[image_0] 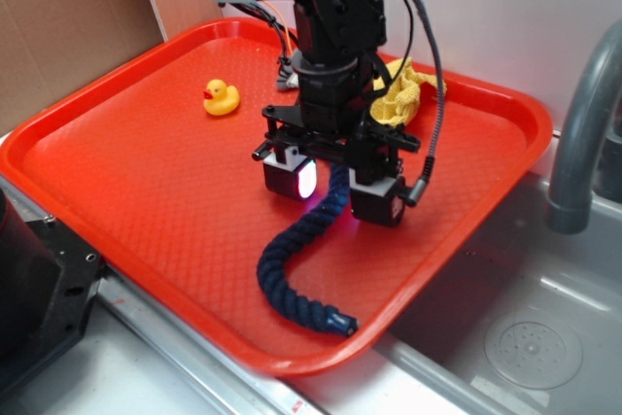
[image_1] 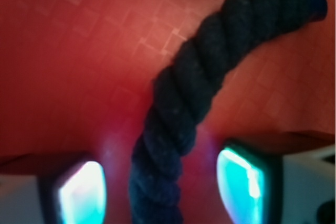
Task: Grab the blue rope.
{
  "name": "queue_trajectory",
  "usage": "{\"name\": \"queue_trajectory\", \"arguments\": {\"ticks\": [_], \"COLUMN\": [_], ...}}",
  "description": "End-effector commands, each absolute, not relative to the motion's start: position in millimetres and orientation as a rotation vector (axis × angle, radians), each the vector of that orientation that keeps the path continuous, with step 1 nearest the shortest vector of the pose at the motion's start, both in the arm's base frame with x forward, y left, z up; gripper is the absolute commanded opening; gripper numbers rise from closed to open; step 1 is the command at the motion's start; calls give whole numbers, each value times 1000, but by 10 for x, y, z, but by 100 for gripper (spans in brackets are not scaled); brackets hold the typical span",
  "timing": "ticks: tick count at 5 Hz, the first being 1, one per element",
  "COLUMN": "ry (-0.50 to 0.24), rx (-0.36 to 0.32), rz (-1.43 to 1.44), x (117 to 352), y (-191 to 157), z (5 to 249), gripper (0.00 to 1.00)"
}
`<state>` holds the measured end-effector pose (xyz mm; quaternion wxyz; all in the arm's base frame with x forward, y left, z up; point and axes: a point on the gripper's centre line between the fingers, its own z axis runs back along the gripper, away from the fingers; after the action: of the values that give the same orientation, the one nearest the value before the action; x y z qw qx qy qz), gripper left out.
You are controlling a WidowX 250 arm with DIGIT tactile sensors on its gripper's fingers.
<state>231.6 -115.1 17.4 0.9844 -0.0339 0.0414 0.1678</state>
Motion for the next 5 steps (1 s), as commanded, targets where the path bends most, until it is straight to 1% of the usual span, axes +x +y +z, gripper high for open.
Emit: {"name": "queue_trajectory", "arguments": {"ticks": [1,2,3,4,5], "ry": [38,-41,-130,-142,-116], "rx": [-46,-39,-105,-166,-80], "rz": [229,64,-129,-133,-157], "x": [2330,2138,1990,1825,1752], "y": [-1137,-1023,-945,-829,-557], "z": [254,619,1099,1595,1972], "gripper": [0,0,0,0,0]}}
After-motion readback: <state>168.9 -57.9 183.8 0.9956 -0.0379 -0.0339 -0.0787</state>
